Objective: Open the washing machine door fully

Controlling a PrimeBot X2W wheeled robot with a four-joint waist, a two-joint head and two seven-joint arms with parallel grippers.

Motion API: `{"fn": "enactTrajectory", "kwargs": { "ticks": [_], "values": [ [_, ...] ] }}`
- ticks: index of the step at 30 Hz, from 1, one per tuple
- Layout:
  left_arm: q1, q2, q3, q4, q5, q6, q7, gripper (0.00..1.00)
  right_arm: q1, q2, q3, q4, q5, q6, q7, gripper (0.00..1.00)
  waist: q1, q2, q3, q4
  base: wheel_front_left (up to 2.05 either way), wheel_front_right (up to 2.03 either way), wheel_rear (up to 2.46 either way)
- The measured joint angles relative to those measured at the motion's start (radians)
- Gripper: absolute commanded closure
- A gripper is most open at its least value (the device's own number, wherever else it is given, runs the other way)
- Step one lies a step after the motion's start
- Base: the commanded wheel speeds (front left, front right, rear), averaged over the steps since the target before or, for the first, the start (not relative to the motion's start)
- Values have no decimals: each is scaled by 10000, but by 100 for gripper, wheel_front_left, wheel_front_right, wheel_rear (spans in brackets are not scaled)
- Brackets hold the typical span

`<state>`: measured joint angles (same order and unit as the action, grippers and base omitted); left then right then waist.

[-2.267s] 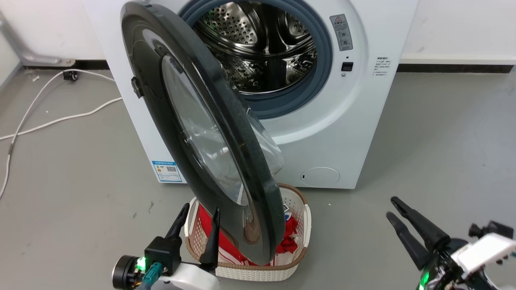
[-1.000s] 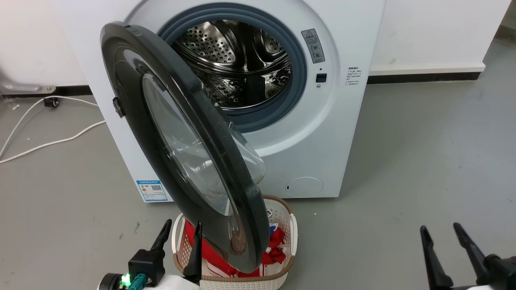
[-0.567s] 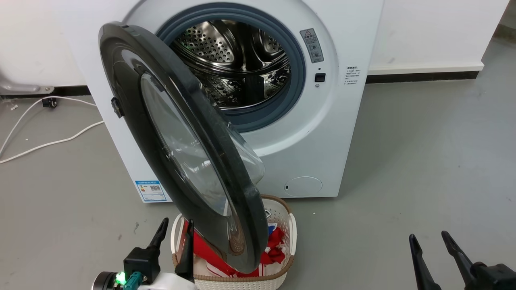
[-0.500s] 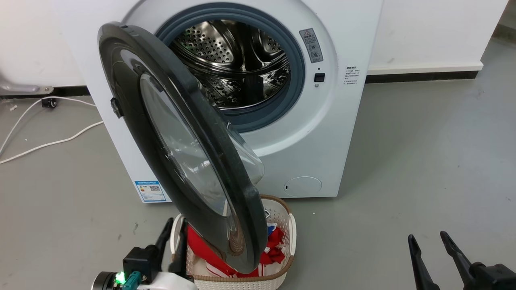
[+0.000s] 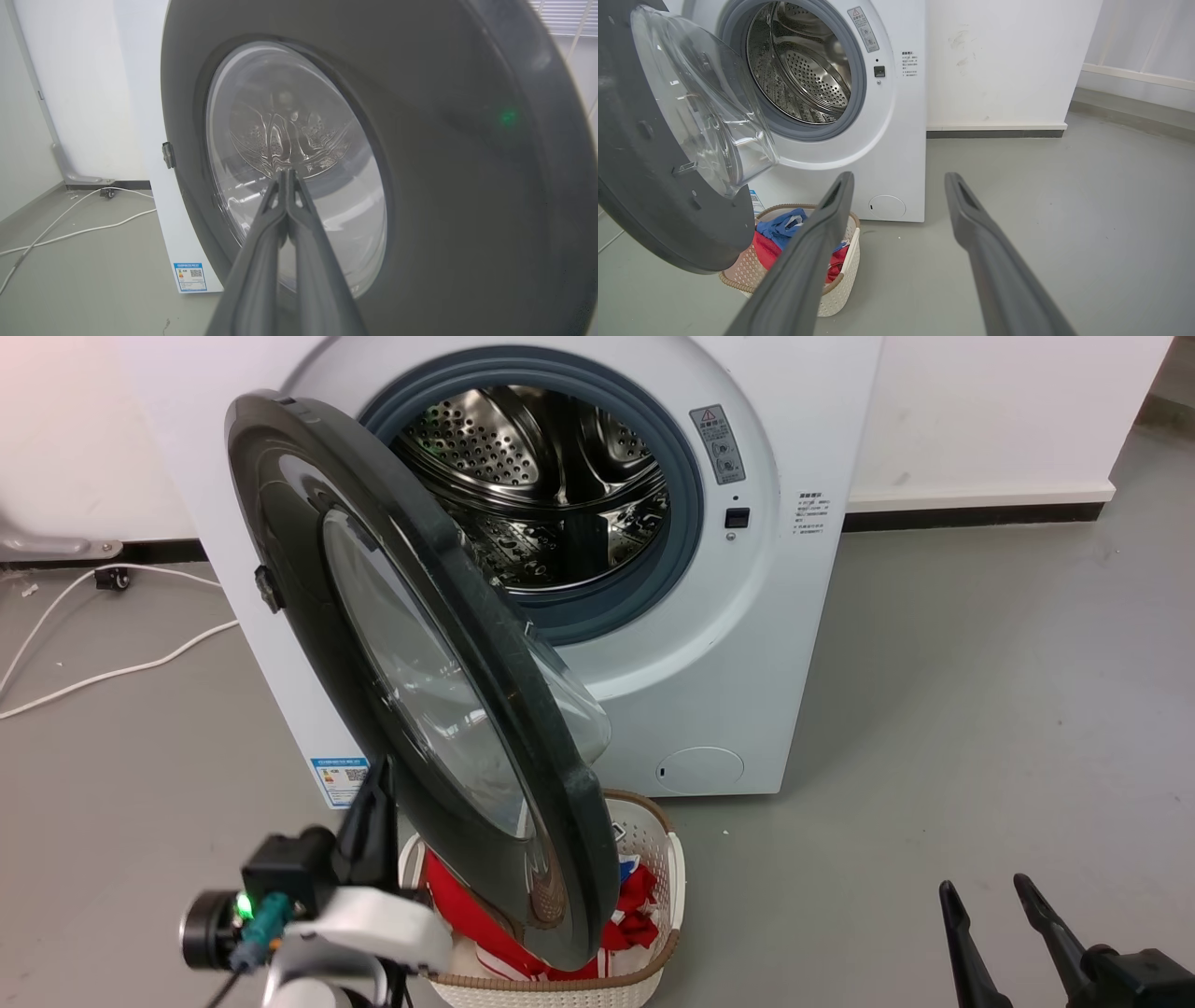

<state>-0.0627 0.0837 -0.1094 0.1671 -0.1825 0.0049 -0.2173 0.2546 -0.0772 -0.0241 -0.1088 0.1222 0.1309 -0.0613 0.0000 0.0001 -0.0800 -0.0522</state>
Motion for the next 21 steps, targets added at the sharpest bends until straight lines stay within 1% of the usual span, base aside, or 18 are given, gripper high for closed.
{"fn": "enactTrajectory", "kwargs": {
  "ticks": [5, 12, 16, 21],
  "values": [
    [-713, 67, 146, -1035, -52, 150, 209, 100, -40, 69, -40, 56, 17, -2, -48, 0, 0, 0, 9, 20, 0, 0, 0],
    [-1639, 44, -113, -3124, 282, 408, 397, 100, -48, 144, -36, 203, 77, -2, -128, 0, 1, 0, 2, 34, 0, 0, 0],
    [-1994, -15, -447, -4182, 431, 522, 583, 100, -51, 167, -40, 286, 92, -2, -176, 0, 0, 0, 0, 56, 0, 0, 0],
    [-2452, -117, -1208, -5072, 460, 479, 1001, 100, -92, 184, -10, 385, 104, -2, -211, 0, 0, 0, 16, 65, 0, 0, 0]
  ]
}}
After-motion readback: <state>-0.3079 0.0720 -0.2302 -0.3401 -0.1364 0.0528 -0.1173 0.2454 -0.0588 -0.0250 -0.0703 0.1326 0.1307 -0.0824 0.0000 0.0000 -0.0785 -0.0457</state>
